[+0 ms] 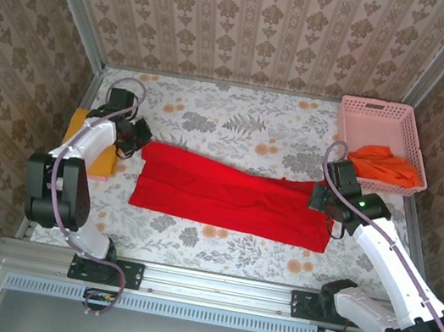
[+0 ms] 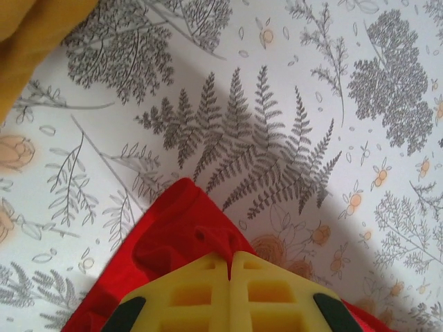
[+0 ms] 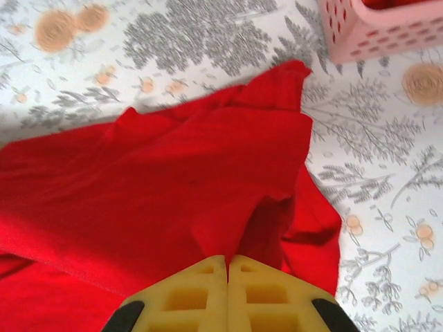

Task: Fold and stack the t-shirts

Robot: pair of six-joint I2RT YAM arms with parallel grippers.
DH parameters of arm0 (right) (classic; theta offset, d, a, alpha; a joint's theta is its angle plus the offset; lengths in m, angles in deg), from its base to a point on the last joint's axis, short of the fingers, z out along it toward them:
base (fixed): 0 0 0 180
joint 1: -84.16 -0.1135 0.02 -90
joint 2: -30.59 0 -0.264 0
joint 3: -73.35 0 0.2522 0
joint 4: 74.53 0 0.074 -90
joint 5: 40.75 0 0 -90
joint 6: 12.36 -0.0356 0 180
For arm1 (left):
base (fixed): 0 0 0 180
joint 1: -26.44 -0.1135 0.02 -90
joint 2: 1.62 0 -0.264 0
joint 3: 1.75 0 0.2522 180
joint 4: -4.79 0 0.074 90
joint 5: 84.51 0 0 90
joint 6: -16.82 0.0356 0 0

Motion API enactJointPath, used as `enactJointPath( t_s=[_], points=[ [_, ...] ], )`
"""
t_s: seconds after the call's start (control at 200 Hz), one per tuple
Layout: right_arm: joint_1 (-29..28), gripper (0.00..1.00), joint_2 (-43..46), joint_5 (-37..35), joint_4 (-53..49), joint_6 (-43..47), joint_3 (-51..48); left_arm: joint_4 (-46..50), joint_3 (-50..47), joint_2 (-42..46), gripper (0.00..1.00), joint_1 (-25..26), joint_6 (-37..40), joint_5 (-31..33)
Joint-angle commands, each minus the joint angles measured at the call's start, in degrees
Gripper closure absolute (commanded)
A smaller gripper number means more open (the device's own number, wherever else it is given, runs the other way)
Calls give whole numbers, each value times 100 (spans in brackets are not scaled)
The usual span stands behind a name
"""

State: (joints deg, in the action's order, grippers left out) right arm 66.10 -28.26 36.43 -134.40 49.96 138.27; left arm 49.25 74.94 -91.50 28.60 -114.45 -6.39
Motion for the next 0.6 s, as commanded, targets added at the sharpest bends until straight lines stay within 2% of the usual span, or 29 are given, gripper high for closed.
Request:
enactJointPath(
  t_s=[0.0, 0.2, 0.505, 0.535, 0.55, 0.56, 0.595],
  points=[
    [-16, 100, 53, -364, -338, -176, -162, 222, -277, 438, 100, -33, 103, -69],
    [-13, 100, -105, -340, -202, -173, -244, 294, -844, 829, 100, -43, 125, 1],
    [-10, 100, -325, -155, 144, -309, -710, 91, -1324, 716, 100, -38, 109, -111],
    [-11, 96, -366, -151, 207, -375, -758, 80, -1380, 702, 100, -40, 154, -108],
    [-13, 90, -392, -138, 230, -410, -769, 85, -1393, 693, 99, -44, 200, -105],
    [-8, 88, -395, -136, 241, -416, -771, 90, -1399, 681, 97, -47, 232, -104],
    [-15, 72, -416, -77, 271, -417, -772, 150, -1390, 651, 86, -59, 375, -88]
  ],
)
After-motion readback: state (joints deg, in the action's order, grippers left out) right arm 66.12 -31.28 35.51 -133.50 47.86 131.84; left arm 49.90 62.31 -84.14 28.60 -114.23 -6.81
